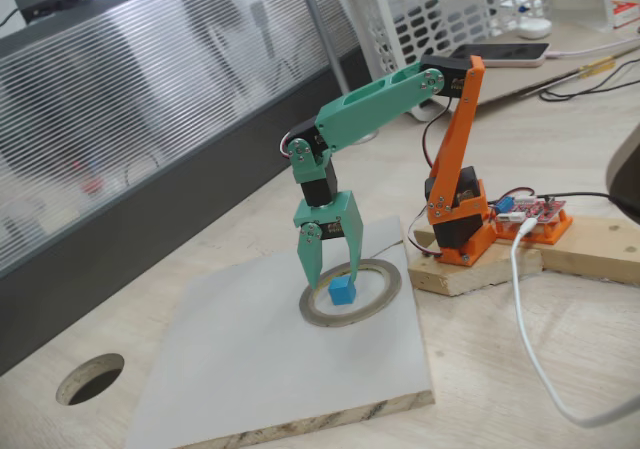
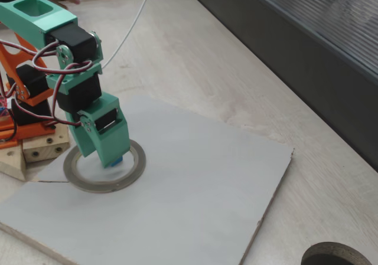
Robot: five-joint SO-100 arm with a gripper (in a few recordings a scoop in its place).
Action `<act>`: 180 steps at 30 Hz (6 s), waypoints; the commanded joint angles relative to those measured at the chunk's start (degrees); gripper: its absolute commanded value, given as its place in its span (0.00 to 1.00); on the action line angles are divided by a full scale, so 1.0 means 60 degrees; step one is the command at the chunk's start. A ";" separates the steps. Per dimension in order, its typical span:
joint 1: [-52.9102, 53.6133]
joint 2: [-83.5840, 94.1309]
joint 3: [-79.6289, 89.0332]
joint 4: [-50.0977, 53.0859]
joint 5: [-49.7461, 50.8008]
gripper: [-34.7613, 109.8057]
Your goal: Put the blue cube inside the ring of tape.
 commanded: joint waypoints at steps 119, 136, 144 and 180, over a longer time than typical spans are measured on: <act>0.2212 0.1743 -0.1670 0.6973 0.0103 0.24; 0.2227 0.2681 -0.1392 0.6973 0.0132 0.23; 0.2241 0.2695 -0.0278 0.6943 0.0132 0.24; 0.2256 0.2534 -0.0220 0.6943 0.0117 0.24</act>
